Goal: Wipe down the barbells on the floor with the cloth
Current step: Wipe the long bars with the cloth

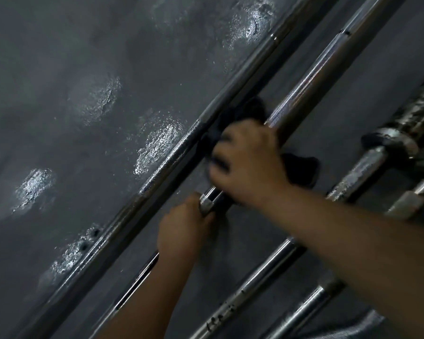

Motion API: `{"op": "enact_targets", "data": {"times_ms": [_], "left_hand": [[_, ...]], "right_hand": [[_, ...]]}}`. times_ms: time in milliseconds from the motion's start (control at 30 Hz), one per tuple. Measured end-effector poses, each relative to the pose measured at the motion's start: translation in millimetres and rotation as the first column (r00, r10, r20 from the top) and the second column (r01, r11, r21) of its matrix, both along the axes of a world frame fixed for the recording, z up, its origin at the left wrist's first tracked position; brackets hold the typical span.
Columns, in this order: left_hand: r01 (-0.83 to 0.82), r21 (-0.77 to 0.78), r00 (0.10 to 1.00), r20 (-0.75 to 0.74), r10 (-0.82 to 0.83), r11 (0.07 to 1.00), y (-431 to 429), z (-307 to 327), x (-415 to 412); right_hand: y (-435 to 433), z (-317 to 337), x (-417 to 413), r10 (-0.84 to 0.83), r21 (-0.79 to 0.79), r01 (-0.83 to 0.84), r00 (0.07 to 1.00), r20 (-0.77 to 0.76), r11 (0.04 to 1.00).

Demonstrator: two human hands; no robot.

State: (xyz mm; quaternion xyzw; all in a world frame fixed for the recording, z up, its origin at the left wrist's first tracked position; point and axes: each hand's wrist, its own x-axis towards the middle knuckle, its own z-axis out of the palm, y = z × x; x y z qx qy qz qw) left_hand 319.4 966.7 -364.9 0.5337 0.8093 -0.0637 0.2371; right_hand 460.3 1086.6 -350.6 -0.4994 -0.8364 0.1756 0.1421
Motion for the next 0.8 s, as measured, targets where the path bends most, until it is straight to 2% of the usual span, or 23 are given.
{"op": "enact_targets", "data": {"times_ms": [33,100,167,267,367,433,500,600,667,800], "left_hand": [[0.015,-0.019,1.0,0.005,-0.015,1.0,-2,-4,-3],[0.018,-0.053,1.0,-0.007,-0.018,0.998,-4,-8,-9],[-0.011,-0.054,1.0,0.015,0.011,0.999,-2,-8,-7],[-0.045,-0.031,0.998,0.046,0.047,0.998,3,-4,-4],[-0.027,0.017,0.998,0.056,0.026,0.999,3,-4,-4],[-0.031,0.016,0.998,0.048,0.031,0.999,2,-4,-4],[-0.024,0.001,0.999,0.025,0.024,1.0,3,-2,-2],[-0.001,-0.01,1.0,0.001,0.002,1.0,3,-1,-1],[-0.009,-0.01,1.0,0.017,0.01,1.0,3,1,-1],[-0.02,-0.003,0.998,0.055,0.02,1.0,2,2,-2]], "right_hand": [[-33,4,-11,0.162,-0.018,-0.163,0.986,-0.043,0.987],[-47,9,-3,0.36,-0.032,-0.363,0.93,-0.068,0.931],[-6,0,30,0.375,0.025,-0.375,0.927,-0.01,0.927],[80,-2,95,0.026,0.16,-0.038,0.997,0.077,0.986],[149,14,134,-0.286,0.121,0.268,0.943,0.169,0.956],[163,14,123,-0.381,0.069,0.375,0.914,0.137,0.924],[140,5,94,-0.401,-0.021,0.404,0.913,0.076,0.915],[40,-6,45,-0.281,-0.044,0.282,0.959,0.03,0.958],[-15,-1,21,-0.118,-0.038,0.117,0.993,-0.031,0.992],[-30,-2,15,0.101,-0.021,-0.101,0.995,-0.014,0.995]]}}
